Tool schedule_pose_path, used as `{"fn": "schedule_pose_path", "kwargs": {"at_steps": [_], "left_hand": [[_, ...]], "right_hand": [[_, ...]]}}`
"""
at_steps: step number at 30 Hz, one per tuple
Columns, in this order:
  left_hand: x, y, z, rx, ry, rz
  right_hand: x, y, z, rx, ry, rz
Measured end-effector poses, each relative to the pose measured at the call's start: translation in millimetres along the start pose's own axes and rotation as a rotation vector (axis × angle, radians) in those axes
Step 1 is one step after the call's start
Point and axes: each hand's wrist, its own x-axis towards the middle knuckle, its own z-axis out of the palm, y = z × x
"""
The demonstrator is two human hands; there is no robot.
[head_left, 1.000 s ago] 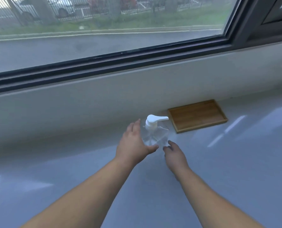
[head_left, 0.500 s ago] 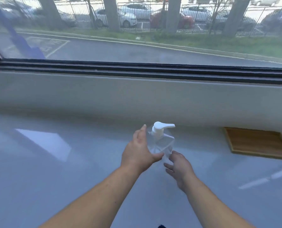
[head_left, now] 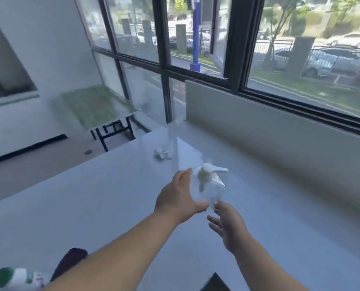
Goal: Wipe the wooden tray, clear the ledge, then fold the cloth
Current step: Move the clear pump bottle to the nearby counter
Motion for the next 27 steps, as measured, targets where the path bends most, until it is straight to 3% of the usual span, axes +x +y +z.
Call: {"fn": "schedule_pose_path", "kwargs": {"at_steps": [5, 11, 20, 27], "left_hand": [[-28.7, -128.3, -87.4, 0.032, 0.141, -0.233], [-77.2, -229.5, -125.6, 0.053, 0.243, -0.499], [-96.2, -309.4, -123.9, 0.031, 0.247, -0.789], [-92.5, -342.8, -108.6, 0.001, 0.233, -0.894]], "right_hand": [[4.4, 13.5, 163.0, -0.119, -0.204, 0.009], [14.8, 55.0, 282.5, -0.271, -0.418, 0.08], [54.8, 100.9, 368.3, -0.477, -0.58, 0.21], [80.6, 114.4, 394.3, -0.578, -0.616, 0.249]]}}
